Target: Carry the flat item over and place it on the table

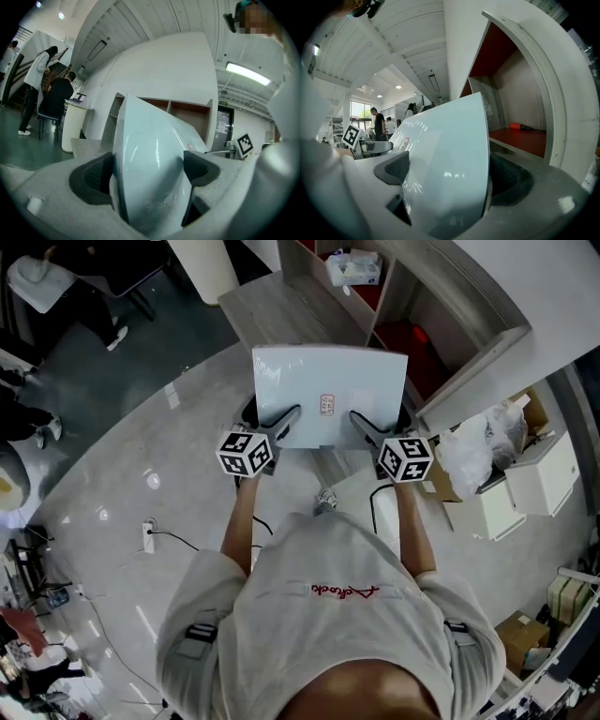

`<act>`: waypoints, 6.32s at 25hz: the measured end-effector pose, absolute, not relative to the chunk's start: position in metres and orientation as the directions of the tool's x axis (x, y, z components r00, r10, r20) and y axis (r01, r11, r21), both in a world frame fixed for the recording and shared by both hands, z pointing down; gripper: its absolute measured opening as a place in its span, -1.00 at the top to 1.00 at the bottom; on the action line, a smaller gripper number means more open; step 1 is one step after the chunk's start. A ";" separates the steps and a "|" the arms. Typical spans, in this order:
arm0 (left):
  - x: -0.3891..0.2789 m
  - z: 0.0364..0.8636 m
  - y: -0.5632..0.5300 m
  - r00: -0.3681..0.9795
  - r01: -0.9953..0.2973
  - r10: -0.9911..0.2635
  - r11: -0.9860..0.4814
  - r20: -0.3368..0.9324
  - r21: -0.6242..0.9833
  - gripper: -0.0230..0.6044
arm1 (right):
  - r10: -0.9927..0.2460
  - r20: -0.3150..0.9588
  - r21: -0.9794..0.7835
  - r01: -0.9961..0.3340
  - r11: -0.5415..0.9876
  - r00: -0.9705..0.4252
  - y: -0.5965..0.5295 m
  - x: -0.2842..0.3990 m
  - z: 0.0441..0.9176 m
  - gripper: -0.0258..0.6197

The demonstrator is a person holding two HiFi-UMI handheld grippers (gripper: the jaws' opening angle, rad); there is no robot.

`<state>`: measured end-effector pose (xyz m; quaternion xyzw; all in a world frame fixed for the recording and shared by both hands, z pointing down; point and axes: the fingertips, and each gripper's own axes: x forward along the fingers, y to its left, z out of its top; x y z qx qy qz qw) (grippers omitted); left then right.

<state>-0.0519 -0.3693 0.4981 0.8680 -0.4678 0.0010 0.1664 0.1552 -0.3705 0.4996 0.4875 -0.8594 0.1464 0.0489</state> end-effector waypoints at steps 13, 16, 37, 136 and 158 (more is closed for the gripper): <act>-0.054 0.520 -0.407 0.552 -0.819 -0.809 -0.480 0.202 0.315 -0.61 | -0.804 0.267 -0.230 -0.846 0.481 -0.531 -0.411 0.154 0.522 -0.77; -0.056 0.526 -0.418 0.566 -0.809 -0.798 -0.491 0.206 0.324 -0.61 | -0.811 0.280 -0.227 -0.856 0.464 -0.514 -0.418 0.152 0.525 -0.77; -0.059 0.623 -0.453 0.651 -0.752 -0.666 -0.503 0.364 0.426 -0.61 | -0.789 0.447 -0.312 -0.900 0.305 -0.422 -0.430 0.146 0.622 -0.77; -0.037 0.479 -0.503 0.648 -0.761 -0.749 -0.626 0.137 0.172 0.93 | -0.936 0.163 -0.087 -0.950 0.301 -0.312 -0.466 0.161 0.478 0.90; -0.050 0.457 -0.493 0.628 -0.777 -0.772 -0.614 0.096 0.141 0.92 | -0.947 0.108 -0.087 -0.952 0.295 -0.303 -0.465 0.158 0.452 0.90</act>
